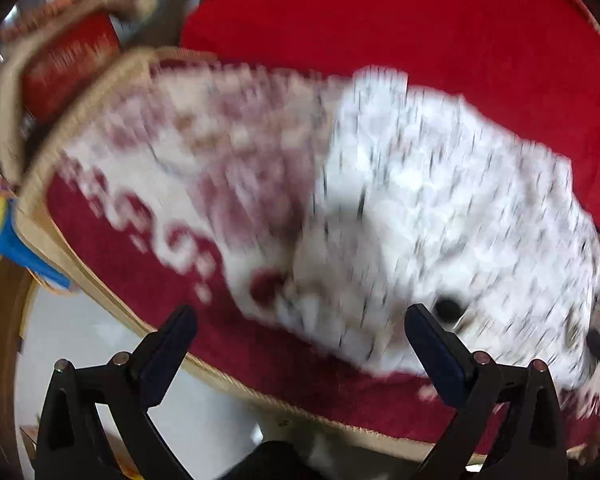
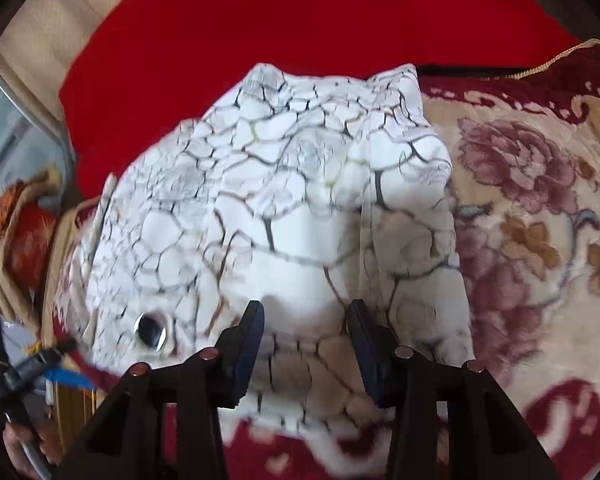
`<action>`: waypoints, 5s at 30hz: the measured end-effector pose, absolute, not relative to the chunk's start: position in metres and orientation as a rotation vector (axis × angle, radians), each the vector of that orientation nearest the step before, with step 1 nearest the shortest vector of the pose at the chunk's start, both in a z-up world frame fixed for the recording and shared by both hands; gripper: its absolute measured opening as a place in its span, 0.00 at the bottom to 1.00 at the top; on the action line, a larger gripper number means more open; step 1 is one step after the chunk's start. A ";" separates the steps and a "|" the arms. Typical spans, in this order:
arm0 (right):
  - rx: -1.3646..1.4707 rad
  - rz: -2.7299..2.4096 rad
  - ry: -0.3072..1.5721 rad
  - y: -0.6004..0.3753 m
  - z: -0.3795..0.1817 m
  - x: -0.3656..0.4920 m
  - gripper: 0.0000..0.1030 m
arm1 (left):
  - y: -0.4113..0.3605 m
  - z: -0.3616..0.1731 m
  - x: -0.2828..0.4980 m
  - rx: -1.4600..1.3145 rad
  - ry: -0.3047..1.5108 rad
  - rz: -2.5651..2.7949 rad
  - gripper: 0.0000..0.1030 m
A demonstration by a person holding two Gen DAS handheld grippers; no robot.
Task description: Fold large clothes
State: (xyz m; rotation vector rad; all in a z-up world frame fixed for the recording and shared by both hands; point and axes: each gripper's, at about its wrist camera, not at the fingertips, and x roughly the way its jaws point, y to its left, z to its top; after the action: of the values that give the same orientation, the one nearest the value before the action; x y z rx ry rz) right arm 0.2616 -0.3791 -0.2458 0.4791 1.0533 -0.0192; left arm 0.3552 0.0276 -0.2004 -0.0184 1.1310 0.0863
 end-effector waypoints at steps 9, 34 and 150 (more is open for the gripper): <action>0.515 -0.014 0.853 -0.399 -0.173 0.317 0.41 | -0.049 -0.166 0.446 0.138 0.933 -0.005 1.00; 0.480 0.100 0.931 -0.351 -0.225 0.379 0.38 | -0.086 -0.250 0.472 0.231 1.006 -0.053 1.00; 0.638 0.038 0.657 -0.379 -0.203 0.308 0.68 | 0.099 -0.289 0.470 -0.531 1.244 -0.373 1.00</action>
State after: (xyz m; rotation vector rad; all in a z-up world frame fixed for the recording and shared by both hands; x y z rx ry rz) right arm 0.3081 -0.3790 -0.2028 0.6382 0.6573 0.0376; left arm 0.4696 0.0994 -0.2892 -0.5313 1.2437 -0.3729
